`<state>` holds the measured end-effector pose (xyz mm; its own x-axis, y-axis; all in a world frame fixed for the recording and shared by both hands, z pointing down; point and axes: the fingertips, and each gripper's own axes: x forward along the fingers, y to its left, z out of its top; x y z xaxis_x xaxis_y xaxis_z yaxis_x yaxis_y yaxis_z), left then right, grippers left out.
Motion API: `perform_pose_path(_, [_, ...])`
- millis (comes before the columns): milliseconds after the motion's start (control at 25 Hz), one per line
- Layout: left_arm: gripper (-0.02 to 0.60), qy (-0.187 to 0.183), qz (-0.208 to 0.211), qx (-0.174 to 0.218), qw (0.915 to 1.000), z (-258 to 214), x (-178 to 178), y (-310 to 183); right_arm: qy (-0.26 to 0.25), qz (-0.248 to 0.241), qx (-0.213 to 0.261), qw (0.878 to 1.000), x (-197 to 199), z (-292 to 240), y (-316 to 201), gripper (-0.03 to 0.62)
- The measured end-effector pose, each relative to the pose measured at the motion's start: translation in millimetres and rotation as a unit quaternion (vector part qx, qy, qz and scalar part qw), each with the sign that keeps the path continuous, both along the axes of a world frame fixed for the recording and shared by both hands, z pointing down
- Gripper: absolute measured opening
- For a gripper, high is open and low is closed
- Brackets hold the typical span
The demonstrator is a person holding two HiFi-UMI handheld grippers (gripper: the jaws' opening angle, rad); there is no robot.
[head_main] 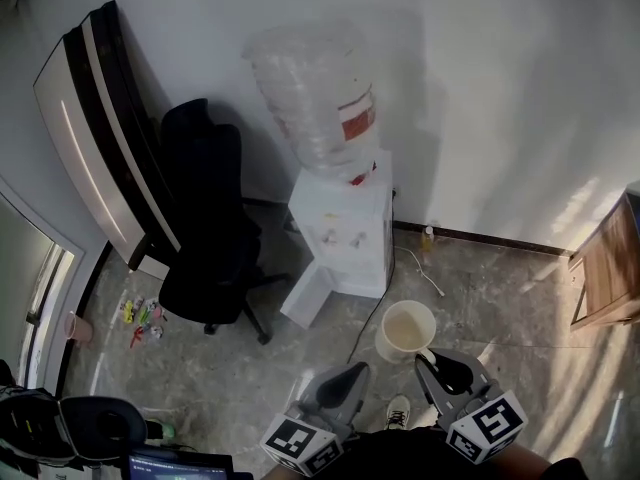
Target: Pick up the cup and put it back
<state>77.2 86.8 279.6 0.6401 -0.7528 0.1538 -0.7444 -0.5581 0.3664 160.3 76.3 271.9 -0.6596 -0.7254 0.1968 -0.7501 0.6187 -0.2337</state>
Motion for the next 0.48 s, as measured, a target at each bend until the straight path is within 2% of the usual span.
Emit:
perform_pose_path(160, [0.003, -0.008, -0.017, -0.017, 0.9997, 8.3, 5.1, -4.1, 0.001, -0.012, -0.012, 1.000, 8.9, 10.7, -14.3, 0.048])
perform_pose_path(480, [0.003, 0.008, -0.070, -0.041, 0.9967, 27.3, -42.9, -29.8, 0.016, -0.027, -0.023, 0.999, -18.9, 21.6, -61.4, 0.048])
